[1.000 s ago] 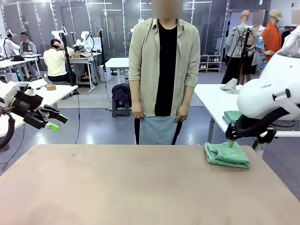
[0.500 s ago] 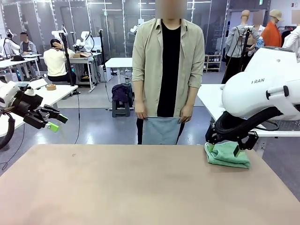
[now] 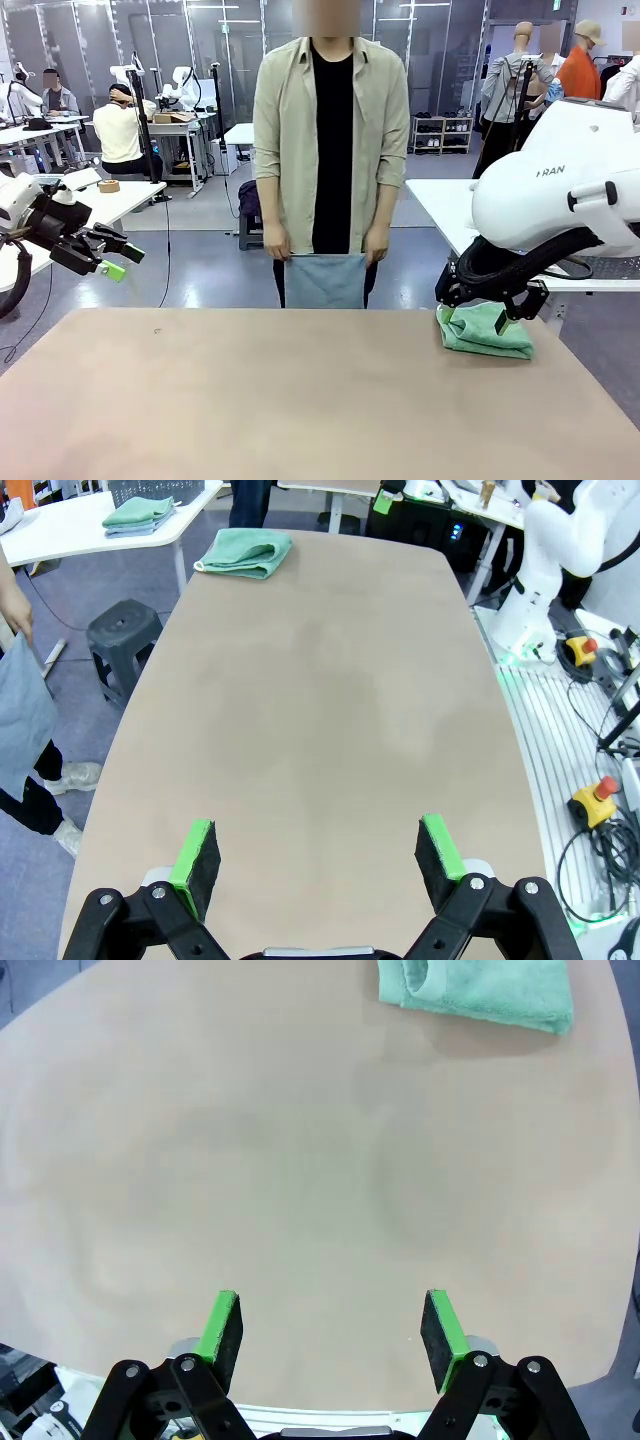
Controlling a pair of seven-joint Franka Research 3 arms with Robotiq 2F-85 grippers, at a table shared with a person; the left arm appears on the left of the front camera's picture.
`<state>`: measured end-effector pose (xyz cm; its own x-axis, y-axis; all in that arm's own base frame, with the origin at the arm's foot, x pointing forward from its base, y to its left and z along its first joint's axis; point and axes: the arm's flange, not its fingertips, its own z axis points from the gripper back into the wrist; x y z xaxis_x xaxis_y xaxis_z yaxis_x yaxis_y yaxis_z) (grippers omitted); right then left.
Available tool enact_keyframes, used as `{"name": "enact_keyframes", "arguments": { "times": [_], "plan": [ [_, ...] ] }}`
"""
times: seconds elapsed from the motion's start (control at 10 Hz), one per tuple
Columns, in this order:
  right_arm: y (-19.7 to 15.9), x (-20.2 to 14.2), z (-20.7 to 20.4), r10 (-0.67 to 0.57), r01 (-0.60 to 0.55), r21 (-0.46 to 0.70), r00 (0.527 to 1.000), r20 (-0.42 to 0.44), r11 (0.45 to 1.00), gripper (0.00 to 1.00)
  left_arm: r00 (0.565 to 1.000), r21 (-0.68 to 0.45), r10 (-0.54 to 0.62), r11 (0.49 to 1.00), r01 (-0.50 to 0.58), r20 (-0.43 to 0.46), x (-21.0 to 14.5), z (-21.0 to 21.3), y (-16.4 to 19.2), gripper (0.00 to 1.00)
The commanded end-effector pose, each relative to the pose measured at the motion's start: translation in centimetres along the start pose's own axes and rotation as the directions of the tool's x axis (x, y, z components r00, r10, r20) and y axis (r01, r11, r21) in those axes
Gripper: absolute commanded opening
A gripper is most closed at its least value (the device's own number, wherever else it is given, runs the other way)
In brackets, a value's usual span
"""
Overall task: Fold the towels and place them in the basket.
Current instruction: When a person lays out a Towel with hook on the table, fold it in half twice.
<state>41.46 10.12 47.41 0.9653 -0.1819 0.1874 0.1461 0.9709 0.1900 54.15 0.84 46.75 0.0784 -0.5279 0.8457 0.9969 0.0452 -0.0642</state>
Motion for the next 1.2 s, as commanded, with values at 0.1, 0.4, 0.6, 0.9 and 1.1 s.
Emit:
{"name": "enact_keyframes", "arguments": {
  "times": [0.1, 0.4, 0.6, 0.9, 1.1],
  "plan": [
    [-0.1, 0.3, -0.3, -0.003, 0.003, 0.100, 1.000, 0.002, 0.995, 0.90, 1.000, -0.001, 0.018, 1.000, -0.018, -0.008, 0.2, 0.1, 0.1, 1.00],
    [-0.1, -0.2, 1.5, 0.053, -0.050, 0.118, 0.998, -0.020, 0.992, 0.90, 1.000, -0.001, 0.018, 1.000, -0.018, -0.008, 0.2, 0.1, 0.1, 1.00],
    [0.0, 0.2, 0.8, 0.019, -0.018, 0.089, 1.000, -0.007, 0.996, 0.90, 1.000, -0.001, 0.018, 1.000, -0.018, -0.008, 0.2, 0.1, 0.1, 1.00],
    [0.0, 0.2, 0.8, 0.019, -0.018, 0.089, 1.000, -0.007, 0.996, 0.90, 1.000, -0.001, 0.018, 1.000, -0.018, -0.008, 0.2, 0.1, 0.1, 1.00],
    [0.0, 0.2, 0.8, 0.019, -0.018, 0.089, 1.000, -0.007, 0.996, 0.90, 1.000, -0.001, 0.018, 1.000, -0.018, -0.008, 0.2, 0.1, 0.1, 1.00]
  ]
}}
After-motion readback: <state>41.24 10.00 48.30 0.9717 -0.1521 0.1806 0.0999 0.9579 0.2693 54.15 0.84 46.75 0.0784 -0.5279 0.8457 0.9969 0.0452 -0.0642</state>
